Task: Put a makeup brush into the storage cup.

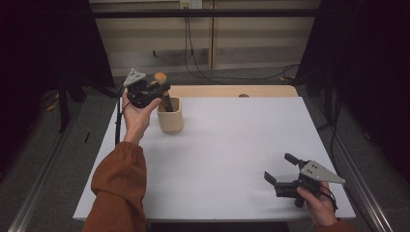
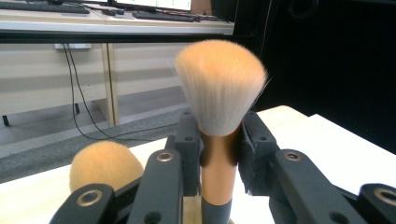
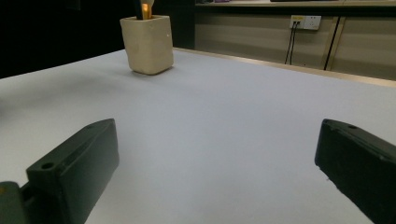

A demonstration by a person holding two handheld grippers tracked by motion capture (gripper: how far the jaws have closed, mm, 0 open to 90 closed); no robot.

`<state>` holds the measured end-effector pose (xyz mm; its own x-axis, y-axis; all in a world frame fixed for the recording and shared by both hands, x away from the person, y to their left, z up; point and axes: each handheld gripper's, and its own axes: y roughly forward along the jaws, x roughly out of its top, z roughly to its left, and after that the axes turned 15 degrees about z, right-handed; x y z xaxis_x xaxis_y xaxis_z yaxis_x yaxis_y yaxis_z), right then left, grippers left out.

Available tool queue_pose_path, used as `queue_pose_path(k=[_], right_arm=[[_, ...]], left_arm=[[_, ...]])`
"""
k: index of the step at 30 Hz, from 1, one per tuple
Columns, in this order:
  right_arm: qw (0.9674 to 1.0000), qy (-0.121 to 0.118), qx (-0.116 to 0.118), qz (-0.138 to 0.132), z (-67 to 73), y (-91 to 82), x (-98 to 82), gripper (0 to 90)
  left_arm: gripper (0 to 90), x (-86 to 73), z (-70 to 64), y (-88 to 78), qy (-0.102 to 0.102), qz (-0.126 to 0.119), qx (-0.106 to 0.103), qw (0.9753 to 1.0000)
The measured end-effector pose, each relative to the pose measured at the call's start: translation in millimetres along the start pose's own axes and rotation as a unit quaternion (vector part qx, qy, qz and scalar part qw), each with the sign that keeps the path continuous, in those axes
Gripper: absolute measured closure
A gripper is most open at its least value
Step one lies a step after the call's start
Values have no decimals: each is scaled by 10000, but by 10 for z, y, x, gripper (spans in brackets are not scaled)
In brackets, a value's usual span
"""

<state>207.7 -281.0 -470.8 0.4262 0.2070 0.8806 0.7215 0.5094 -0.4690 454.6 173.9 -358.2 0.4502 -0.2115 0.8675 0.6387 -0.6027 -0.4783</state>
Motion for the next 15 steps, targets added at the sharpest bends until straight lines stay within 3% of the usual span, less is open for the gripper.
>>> queue_pose_path(k=[15], right_arm=[[10000, -21, 30, 15, 10, 7, -1, 0]], left_arm=[[723, -222, -11, 114, -12, 247, -73, 9997]])
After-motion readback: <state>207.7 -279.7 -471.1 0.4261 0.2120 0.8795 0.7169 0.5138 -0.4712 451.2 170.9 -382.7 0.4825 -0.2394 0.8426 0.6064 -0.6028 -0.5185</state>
